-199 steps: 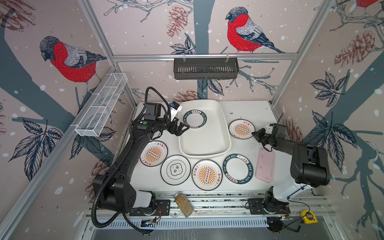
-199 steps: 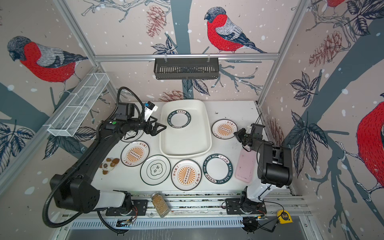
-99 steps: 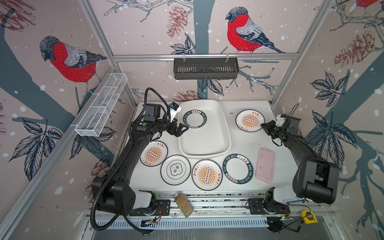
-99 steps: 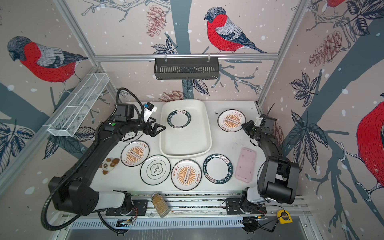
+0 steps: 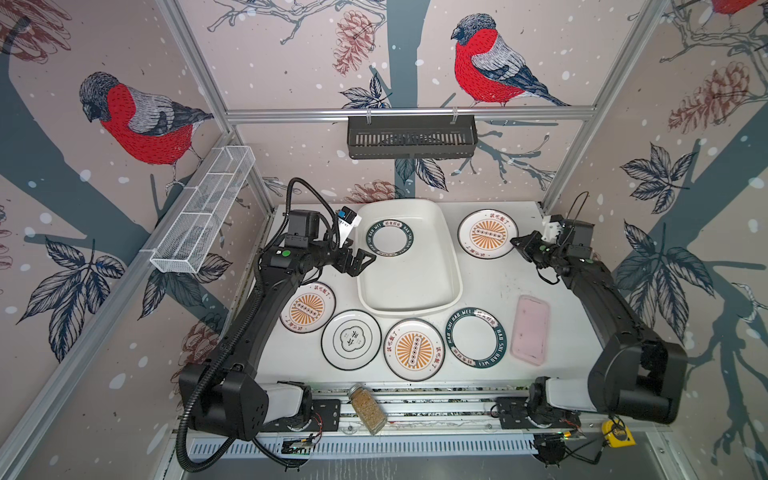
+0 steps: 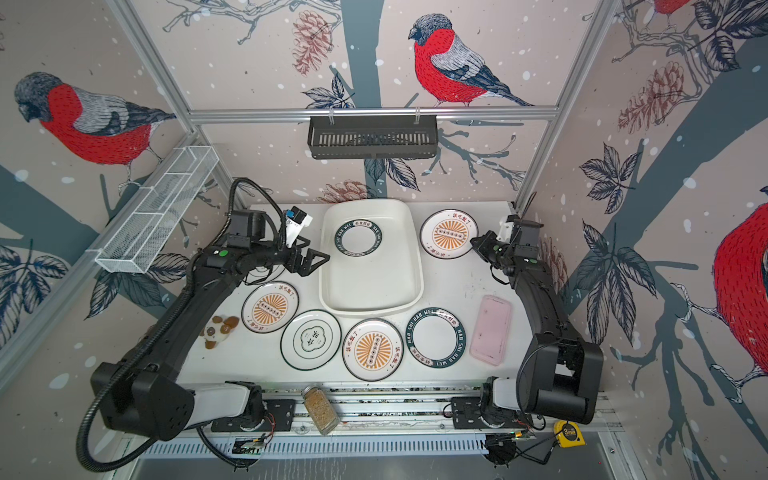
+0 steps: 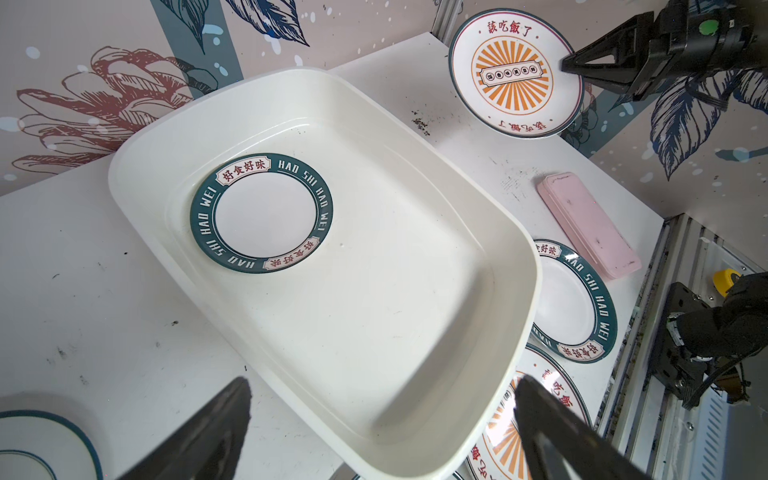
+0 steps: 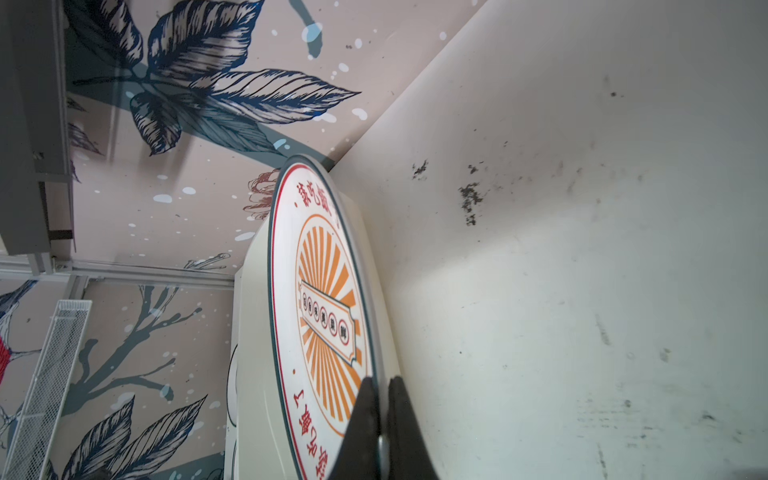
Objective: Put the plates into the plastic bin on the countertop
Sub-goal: 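Carry the orange-sunburst plate with the right gripper over the white tray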
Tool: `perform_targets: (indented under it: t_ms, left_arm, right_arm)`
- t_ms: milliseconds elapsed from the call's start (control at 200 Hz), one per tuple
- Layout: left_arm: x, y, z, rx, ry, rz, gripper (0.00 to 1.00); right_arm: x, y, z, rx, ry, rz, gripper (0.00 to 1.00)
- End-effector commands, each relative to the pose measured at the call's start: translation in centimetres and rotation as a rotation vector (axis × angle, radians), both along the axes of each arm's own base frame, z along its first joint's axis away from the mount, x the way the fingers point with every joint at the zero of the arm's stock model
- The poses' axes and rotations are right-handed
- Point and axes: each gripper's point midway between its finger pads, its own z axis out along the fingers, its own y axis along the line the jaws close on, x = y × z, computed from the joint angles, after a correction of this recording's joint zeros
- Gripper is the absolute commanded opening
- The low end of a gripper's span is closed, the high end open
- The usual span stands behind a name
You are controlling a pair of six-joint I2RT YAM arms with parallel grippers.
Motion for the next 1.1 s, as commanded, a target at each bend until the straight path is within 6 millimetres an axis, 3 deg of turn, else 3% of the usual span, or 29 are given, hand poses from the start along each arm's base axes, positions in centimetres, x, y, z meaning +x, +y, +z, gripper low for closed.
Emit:
perform_targets:
  t_ms: [0, 210, 430, 841, 1096]
  left_arm:
    - [0.3, -0.1, 0.9, -0.011, -0.039, -0.005, 0.98]
    - [0.2, -0.3, 1.7, -0.024, -0.051, -0.011, 0.98]
    - [0.0, -0.2, 2.2, -0.028, -0.065, -0.008, 0.98]
    - [-0.2, -0.4, 2.3, -0.047, -0.060, -0.018, 0.98]
    - [-0.2, -0.4, 2.5, -0.047, -0.066, -0.017, 0.98]
  right_arm:
    - [0.6, 2.1, 1.9, -0.019, -0.048, 0.024, 0.02]
    - [1.9, 8.8, 3.0, -0.014, -0.072, 0.131, 0.02]
    - [3.8, 15.0, 1.6, 0.008, -0.073, 0.207, 0.02]
    - [8.4, 23.4, -4.8, 0.005, -0.008, 0.291, 0.02]
    - [10.8, 26.5, -8.7, 0.048, 0.036, 0.310, 0.02]
